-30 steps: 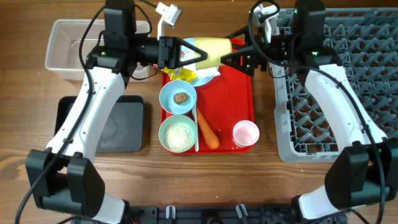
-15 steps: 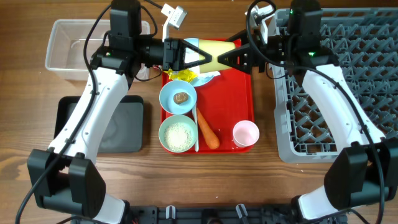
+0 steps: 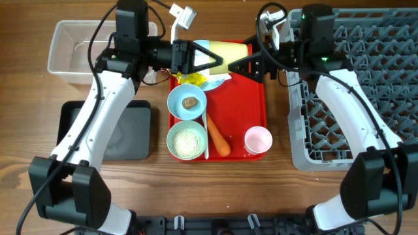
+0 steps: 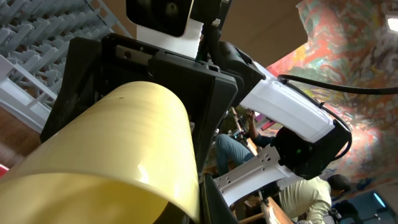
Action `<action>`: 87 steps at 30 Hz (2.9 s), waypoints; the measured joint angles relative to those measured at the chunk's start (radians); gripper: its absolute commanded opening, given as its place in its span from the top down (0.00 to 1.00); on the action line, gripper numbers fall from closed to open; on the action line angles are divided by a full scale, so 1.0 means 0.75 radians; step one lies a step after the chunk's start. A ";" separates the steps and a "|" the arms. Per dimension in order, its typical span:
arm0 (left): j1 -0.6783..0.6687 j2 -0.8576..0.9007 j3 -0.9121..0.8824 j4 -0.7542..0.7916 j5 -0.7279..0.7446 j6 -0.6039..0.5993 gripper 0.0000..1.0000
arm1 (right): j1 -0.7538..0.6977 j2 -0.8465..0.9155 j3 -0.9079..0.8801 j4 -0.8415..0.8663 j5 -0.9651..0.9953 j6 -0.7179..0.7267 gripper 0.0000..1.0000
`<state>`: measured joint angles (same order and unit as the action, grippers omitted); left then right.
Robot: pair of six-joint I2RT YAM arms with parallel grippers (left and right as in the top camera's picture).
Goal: Sort waste into correct bins and load items into the dishwasher rack
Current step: 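Carry the yellow cup with the right gripper into the dishwasher rack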
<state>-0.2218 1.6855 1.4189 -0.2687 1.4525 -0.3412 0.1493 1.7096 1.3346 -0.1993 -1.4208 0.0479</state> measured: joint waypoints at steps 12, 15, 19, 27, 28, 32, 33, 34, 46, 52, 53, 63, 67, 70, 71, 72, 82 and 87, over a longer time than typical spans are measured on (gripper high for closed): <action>0.000 0.000 0.000 0.001 -0.002 0.010 0.89 | -0.001 0.005 -0.003 0.053 -0.051 0.002 0.45; 0.000 0.000 0.000 0.001 0.001 0.007 0.69 | 0.000 0.005 -0.003 0.054 -0.051 0.001 0.45; 0.000 0.000 -0.001 0.000 0.001 0.014 0.64 | 0.000 0.006 -0.003 0.058 -0.051 0.001 0.45; 0.000 0.000 -0.001 0.001 0.000 0.014 0.68 | -0.140 0.008 -0.003 0.070 -0.118 0.001 0.46; 0.000 0.000 -0.001 0.001 0.001 0.015 0.68 | -0.177 0.008 -0.003 0.070 -0.138 0.001 0.46; 0.000 0.000 -0.001 0.001 0.001 0.015 0.69 | -0.284 0.009 -0.003 0.078 -0.164 0.019 0.44; 0.000 0.000 -0.001 0.001 0.001 0.015 0.71 | -0.307 0.009 -0.003 0.079 -0.152 0.041 0.44; 0.000 0.000 -0.001 0.001 -0.001 0.014 0.72 | -0.322 0.009 -0.003 0.079 -0.131 0.057 0.44; 0.000 0.000 -0.001 -0.370 -0.965 0.019 0.28 | -0.465 -0.153 0.066 -0.657 0.919 0.085 0.42; 0.000 0.000 -0.001 -0.427 -1.169 0.019 0.26 | -0.465 -0.195 0.451 -1.287 1.393 0.045 0.40; 0.000 0.000 -0.001 -0.436 -1.196 0.019 0.26 | -0.465 -0.207 0.482 -1.352 1.459 0.045 0.39; 0.000 0.000 -0.001 -0.507 -1.382 0.019 0.21 | -0.719 -0.208 0.506 -1.801 1.752 0.123 0.38; 0.000 0.000 -0.001 -0.508 -1.428 0.019 0.13 | -0.796 -0.143 0.488 -1.849 1.845 0.166 0.37; 0.000 0.000 -0.001 -0.520 -1.448 0.019 0.12 | -0.799 -0.119 0.444 -1.860 1.893 0.191 0.36; 0.000 0.000 -0.001 -0.526 -1.454 0.019 0.12 | -0.799 -0.116 0.413 -1.859 1.913 0.203 0.36; 0.000 0.000 -0.001 -0.533 -1.458 0.019 0.12 | -0.799 -0.114 0.385 -1.854 1.936 0.216 0.36; 0.000 0.084 -0.001 -0.596 -1.473 0.019 0.12 | -0.845 -0.099 -0.017 -1.585 1.986 0.297 0.37; 0.000 0.093 -0.001 -0.596 -1.473 0.019 0.12 | -0.895 -0.099 -0.026 -1.549 1.990 0.305 0.27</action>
<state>-0.2218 1.7554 1.4181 -0.7155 0.3477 -0.3267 -0.5220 1.6356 1.3148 -1.3609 0.0715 0.2764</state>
